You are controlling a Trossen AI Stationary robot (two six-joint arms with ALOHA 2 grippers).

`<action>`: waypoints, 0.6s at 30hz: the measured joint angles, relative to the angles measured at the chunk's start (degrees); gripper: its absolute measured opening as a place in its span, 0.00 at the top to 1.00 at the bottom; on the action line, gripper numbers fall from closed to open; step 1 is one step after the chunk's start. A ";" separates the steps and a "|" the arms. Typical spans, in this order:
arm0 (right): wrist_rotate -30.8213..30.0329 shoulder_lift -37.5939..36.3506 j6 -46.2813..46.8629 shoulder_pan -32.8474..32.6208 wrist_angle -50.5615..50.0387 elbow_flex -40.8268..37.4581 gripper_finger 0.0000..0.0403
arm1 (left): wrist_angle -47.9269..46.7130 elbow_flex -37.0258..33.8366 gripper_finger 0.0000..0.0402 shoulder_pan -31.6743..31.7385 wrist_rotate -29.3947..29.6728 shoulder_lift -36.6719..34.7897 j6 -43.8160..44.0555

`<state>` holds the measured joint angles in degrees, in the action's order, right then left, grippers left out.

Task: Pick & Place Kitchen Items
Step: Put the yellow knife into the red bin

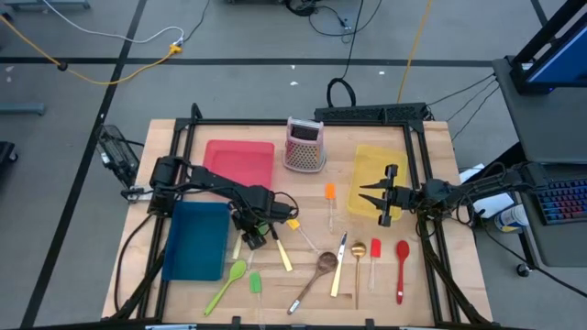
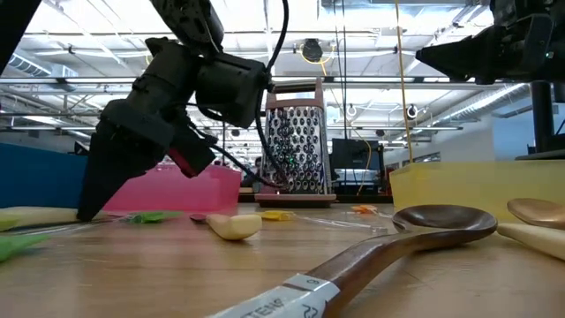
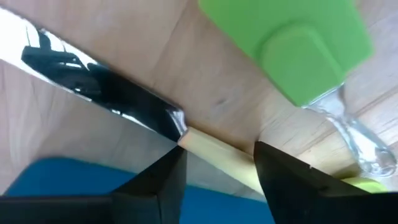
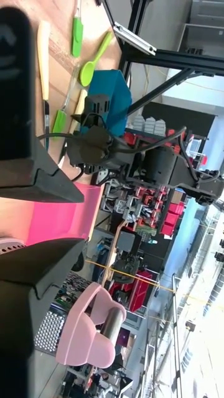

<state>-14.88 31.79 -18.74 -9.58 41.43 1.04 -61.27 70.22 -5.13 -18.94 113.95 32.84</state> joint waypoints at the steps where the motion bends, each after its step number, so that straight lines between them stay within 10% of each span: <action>1: 0.00 0.00 0.00 0.02 -0.03 0.01 0.77 | 0.12 0.00 0.59 0.01 0.00 -0.02 -0.10; 10: -0.02 0.00 0.00 0.01 -0.08 0.01 0.77 | 2.74 0.34 0.88 0.16 3.29 -0.24 -2.53; 18: 0.00 -0.01 -0.01 0.00 -0.07 0.01 0.76 | 6.50 2.34 0.86 0.50 6.27 -0.08 -4.77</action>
<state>-14.87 31.78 -18.75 -9.58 41.36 1.05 -54.78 72.55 -4.62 -12.67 113.88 28.07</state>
